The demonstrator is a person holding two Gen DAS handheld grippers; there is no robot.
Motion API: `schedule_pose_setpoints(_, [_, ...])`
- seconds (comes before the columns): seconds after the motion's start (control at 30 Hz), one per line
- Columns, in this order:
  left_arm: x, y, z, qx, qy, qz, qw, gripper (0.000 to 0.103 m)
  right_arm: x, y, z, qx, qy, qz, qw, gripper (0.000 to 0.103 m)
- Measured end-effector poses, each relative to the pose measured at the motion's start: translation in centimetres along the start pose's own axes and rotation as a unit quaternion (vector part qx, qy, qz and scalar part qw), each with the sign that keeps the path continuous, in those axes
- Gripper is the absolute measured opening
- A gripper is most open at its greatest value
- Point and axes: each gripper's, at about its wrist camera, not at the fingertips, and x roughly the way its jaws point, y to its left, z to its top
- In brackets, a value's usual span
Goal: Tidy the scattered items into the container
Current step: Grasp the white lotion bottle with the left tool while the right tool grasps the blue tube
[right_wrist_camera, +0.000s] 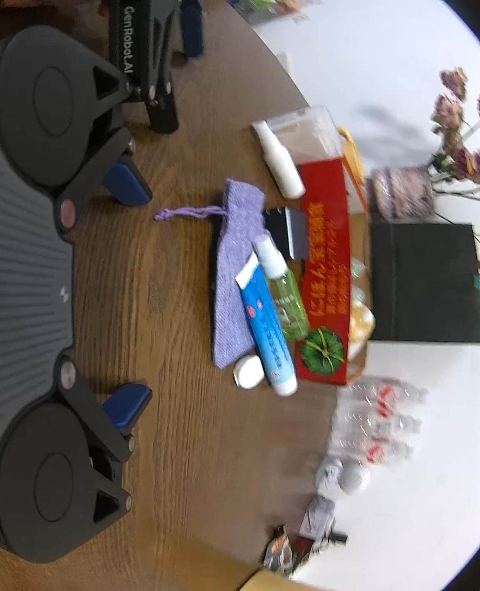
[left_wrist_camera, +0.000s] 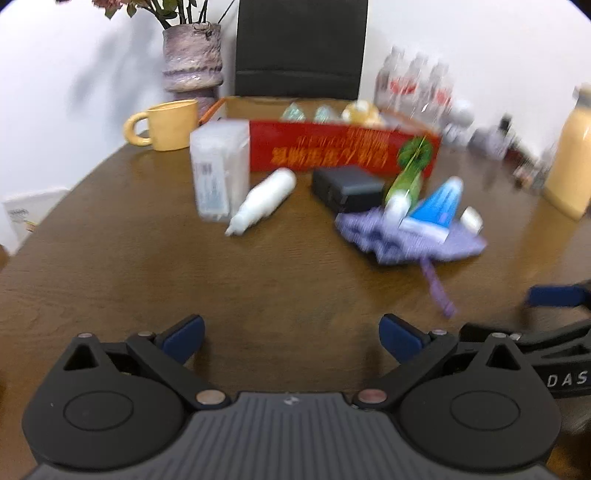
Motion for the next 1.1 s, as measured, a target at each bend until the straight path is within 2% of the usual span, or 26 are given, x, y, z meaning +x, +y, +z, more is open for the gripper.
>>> schedule_pose_setpoints(0.03, [-0.1, 0.7, 0.6, -0.01, -0.009, -0.016, 0.9998, 0.103, -0.2, -0.4, 0.6, -0.004, -0.005, 0.002, 1.0, 0.092])
schedule_pose_setpoints(0.1, [0.6, 2.0, 2.4, -0.026, -0.019, -0.015, 0.9994, 0.103, -0.7, -1.3, 1.8, -0.006, -0.02, -0.003, 1.0, 0.091])
schedule_pose_setpoints(0.17, [2.0, 2.8, 4.2, -0.026, -0.011, -0.009, 0.9996, 0.091, -0.7, -2.5, 3.4, -0.003, -0.039, -0.007, 0.999, 0.091])
schedule_pose_setpoints(0.23, [3.4, 2.9, 5.4, -0.021, 0.003, -0.011, 0.9997, 0.067, 0.1, -3.9, 4.8, 0.008, -0.042, -0.012, 0.999, 0.088])
schedule_pose_setpoints(0.3, [4.8, 2.4, 6.4, -0.003, 0.018, -0.011, 0.9998, 0.055, 1.5, -5.4, 6.0, 0.03, -0.029, -0.014, 0.999, 0.075])
schedule_pose_setpoints(0.37, [5.7, 1.3, 6.9, 0.028, 0.01, -0.009, 0.9995, 0.055, 2.8, -6.7, 7.0, 0.058, -0.011, 0.006, 0.998, 0.062])
schedule_pose_setpoints(0.47, [7.1, -0.5, 8.1, 0.078, -0.002, -0.003, 0.9969, 0.055, 4.7, -7.7, 8.4, 0.088, -0.001, 0.04, 0.995, 0.061])
schedule_pose_setpoints(0.6, [9.9, -2.0, 9.1, 0.127, 0.008, 0.03, 0.9914, 0.056, 7.7, -7.4, 9.8, 0.092, 0.02, 0.043, 0.995, 0.062])
schedule_pose_setpoints(0.7, [11.6, -1.7, 9.4, 0.117, 0.028, 0.032, 0.9922, 0.055, 9.2, -7.0, 10.4, 0.096, 0.027, 0.054, 0.994, 0.062])
schedule_pose_setpoints(0.83, [12.2, -0.1, 9.3, 0.065, 0.033, -0.002, 0.9973, 0.053, 10.6, -5.8, 10.8, 0.049, 0.026, 0.032, 0.998, 0.061])
schedule_pose_setpoints(0.87, [12.0, 0.2, 9.3, 0.058, 0.031, -0.004, 0.9978, 0.05, 10.8, -5.6, 10.8, 0.038, 0.023, 0.029, 0.999, 0.06])
schedule_pose_setpoints(0.9, [11.9, 0.1, 9.2, 0.058, 0.031, -0.001, 0.9978, 0.042, 10.9, -5.6, 10.8, 0.034, 0.021, 0.03, 0.999, 0.059])
schedule_pose_setpoints(0.93, [11.8, 0.0, 9.2, 0.062, 0.031, 0.0, 0.9976, 0.036, 11.0, -5.5, 10.9, 0.03, 0.02, 0.03, 0.999, 0.055])
schedule_pose_setpoints(1.1, [11.0, -0.5, 9.0, 0.064, 0.033, -0.006, 0.9974, 0.035, 10.3, -5.2, 11.1, 0.024, 0.013, 0.05, 0.998, 0.034])
